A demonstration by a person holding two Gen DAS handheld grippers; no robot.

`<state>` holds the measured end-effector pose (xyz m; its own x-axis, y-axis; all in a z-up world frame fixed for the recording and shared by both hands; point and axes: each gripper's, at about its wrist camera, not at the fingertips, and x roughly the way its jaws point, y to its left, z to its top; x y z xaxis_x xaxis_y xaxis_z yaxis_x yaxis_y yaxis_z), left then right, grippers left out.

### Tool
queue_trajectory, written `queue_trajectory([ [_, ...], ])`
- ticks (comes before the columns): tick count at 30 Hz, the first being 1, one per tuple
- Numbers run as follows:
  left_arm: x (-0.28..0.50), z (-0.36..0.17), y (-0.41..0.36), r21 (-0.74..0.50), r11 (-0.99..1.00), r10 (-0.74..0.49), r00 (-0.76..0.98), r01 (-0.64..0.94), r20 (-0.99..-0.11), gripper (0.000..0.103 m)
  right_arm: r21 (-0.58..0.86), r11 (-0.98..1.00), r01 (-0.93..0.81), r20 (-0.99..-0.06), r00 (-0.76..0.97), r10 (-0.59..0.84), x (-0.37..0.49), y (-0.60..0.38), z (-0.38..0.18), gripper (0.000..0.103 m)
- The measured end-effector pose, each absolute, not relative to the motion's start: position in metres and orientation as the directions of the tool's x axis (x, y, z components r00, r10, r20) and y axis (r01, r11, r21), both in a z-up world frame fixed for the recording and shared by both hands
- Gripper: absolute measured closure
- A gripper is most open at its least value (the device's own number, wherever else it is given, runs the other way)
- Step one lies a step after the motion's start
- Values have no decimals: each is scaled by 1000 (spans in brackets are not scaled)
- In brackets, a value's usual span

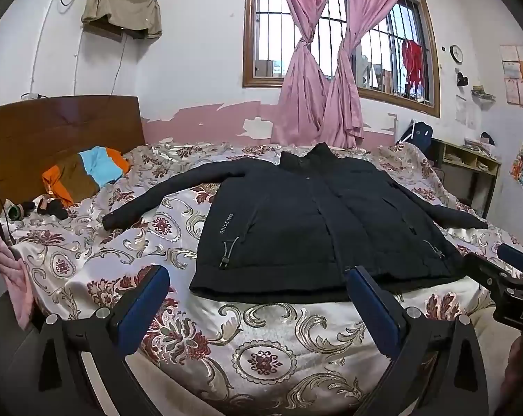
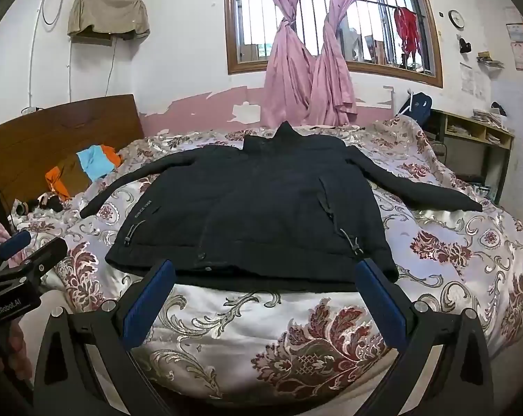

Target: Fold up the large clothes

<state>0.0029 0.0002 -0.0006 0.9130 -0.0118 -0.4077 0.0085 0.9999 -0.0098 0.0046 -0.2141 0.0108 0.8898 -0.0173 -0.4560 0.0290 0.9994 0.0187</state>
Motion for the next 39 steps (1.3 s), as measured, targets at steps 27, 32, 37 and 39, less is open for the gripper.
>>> queue_trajectory([
  [27,-1,7,0,-10,1000,-12,915,9,-402,0,19,999,28,-452,892,-17,3,-215,10,1],
  [32,-1,6,0,-11,1000,-12,916,8,-401,0,19,999,28,-452,892,-17,3,-216,9,1],
  [37,-1,6,0,-10,1000,-12,916,8,-400,0,19,999,29,-451,892,-17,3,-216,9,1],
  [39,-1,7,0,-10,1000,-12,916,9,-401,0,20,999,29,-451,892,-17,3,-216,9,1],
])
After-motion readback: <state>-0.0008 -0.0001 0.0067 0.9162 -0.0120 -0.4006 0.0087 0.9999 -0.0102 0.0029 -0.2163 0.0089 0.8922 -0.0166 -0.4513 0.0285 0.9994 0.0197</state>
